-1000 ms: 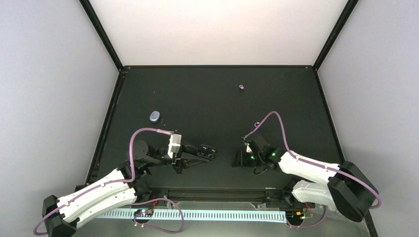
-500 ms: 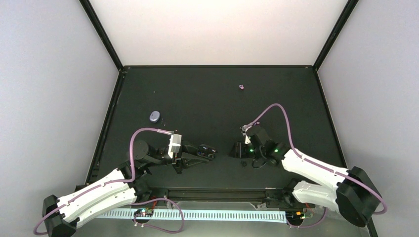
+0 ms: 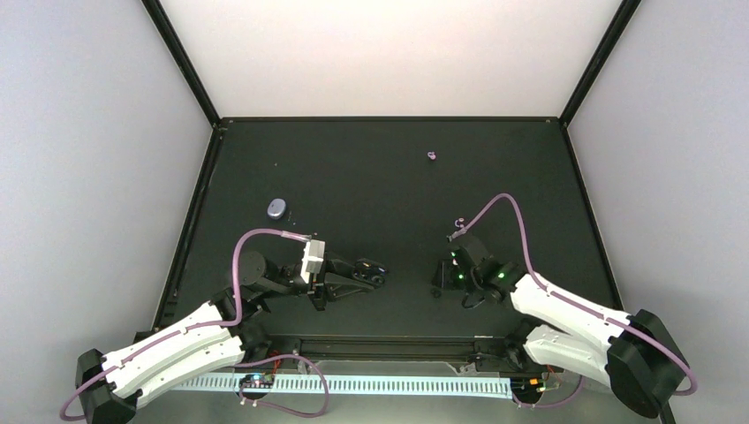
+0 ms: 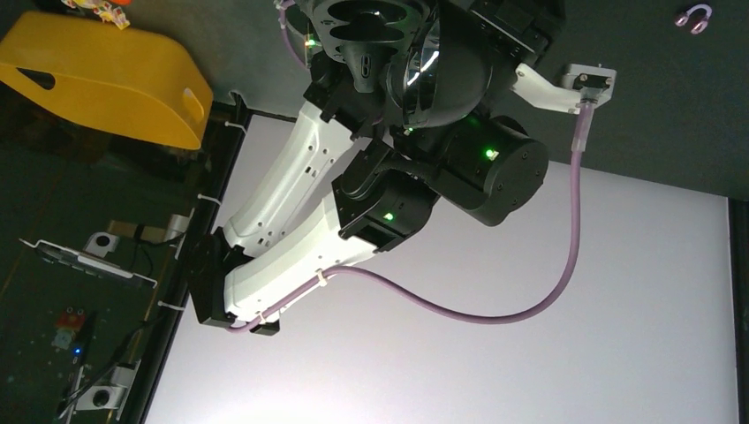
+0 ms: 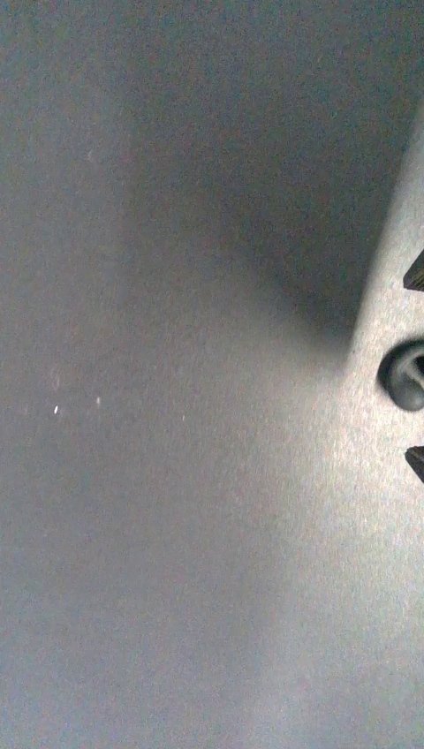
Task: Insert the wireless bluetooth earbuds into the charging case
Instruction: Pick up the earbud from the center of the board.
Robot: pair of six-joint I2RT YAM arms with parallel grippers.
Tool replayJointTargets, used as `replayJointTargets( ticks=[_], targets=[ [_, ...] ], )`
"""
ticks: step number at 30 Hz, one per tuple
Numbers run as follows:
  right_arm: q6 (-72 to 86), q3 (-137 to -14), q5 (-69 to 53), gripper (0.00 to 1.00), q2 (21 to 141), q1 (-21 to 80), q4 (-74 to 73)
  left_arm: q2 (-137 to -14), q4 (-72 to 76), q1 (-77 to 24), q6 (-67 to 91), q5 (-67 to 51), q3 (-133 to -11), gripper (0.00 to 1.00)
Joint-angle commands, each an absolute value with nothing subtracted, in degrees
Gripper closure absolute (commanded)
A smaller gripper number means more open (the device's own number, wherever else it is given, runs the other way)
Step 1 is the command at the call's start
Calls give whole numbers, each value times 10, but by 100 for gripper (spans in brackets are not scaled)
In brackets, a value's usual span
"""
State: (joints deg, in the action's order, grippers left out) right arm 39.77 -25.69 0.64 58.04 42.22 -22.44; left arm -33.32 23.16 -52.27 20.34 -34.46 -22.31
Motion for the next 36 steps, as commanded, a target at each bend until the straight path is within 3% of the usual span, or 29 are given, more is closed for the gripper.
replayJointTargets(
  ticks=[1, 36],
  targets=[
    [416, -246, 50, 56, 581, 418, -251, -330, 237, -526, 202, -338, -227, 98],
    [372, -239, -16, 68, 656, 428, -215, -331, 243, -526, 205, -337, -223, 98]
  ],
)
